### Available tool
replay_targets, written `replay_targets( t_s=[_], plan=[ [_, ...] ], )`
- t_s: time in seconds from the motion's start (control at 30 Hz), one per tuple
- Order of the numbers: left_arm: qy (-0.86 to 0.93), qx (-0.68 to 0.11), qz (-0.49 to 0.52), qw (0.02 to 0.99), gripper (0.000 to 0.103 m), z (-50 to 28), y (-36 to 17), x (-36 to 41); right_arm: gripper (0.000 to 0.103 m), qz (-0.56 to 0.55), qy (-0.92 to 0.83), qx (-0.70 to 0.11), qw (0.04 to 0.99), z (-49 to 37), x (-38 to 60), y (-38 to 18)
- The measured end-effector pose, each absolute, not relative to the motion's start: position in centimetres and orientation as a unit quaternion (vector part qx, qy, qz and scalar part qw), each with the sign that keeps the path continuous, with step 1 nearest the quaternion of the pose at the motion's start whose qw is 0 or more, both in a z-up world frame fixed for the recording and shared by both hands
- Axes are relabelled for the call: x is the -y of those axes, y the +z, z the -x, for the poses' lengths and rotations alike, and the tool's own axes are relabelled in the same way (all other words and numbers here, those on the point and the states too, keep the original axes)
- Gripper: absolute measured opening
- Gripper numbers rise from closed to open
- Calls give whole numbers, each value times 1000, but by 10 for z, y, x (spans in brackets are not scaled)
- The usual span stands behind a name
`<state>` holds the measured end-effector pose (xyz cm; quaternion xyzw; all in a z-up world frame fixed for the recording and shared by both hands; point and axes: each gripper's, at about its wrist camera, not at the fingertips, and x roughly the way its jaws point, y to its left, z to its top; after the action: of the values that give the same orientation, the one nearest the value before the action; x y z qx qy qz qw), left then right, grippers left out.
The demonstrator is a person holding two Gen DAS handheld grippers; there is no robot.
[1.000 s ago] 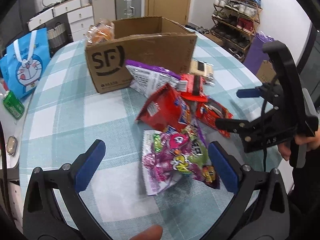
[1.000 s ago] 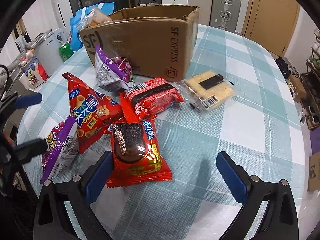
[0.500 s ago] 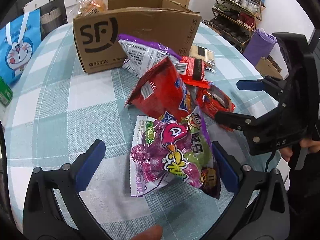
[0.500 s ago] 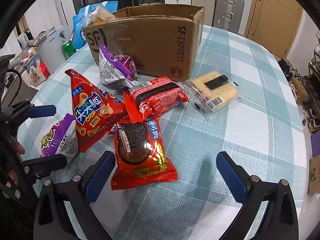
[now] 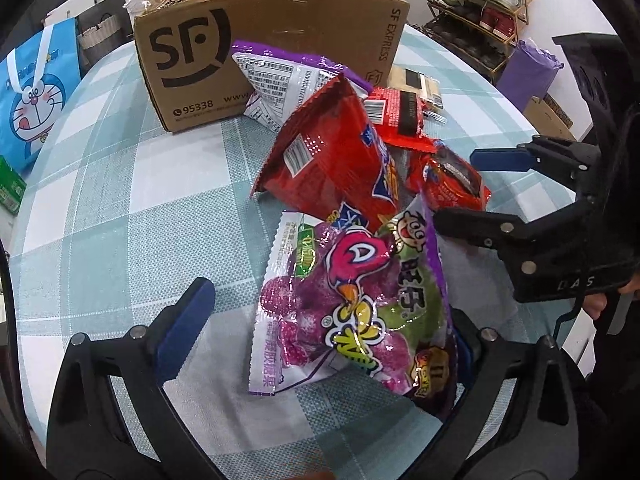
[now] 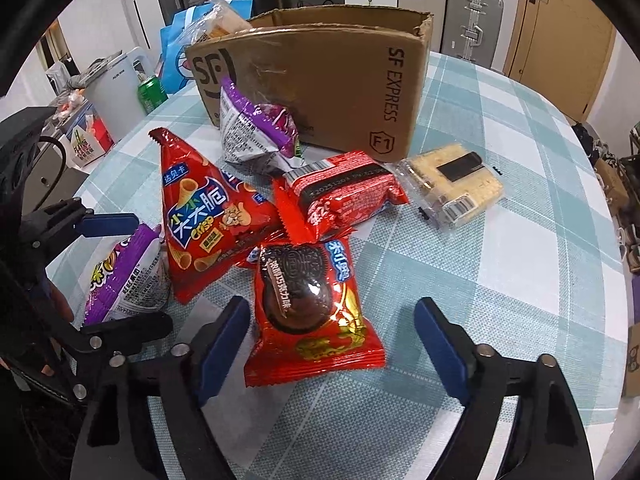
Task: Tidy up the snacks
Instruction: 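Grasp the purple candy bag with the left tool while the right tool grasps the red Oreo cake pack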
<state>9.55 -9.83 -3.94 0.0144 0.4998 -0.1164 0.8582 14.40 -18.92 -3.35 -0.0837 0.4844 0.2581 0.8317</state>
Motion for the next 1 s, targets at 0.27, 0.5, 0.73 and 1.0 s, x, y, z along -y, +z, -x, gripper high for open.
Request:
replay_targets(
  t_s=[0.27,0.5,0.73,1.0],
  plan=[
    [-137,-488,-18,862,79,-90,-36,101,77,83,272,-480,830,-141,185,-33],
    [-145,-480,-13,865,71,-86,-32,99,74,73,287,-476,828,-140,187,-29],
    [-146,-462,-12,874,56,-82,-23,94,61,68,288,-473,830,-140,190,-27],
    [-139,-449,-13,882,54,-79,-18,92,50,67,294,-468,831,-140,191,-27]
  ],
)
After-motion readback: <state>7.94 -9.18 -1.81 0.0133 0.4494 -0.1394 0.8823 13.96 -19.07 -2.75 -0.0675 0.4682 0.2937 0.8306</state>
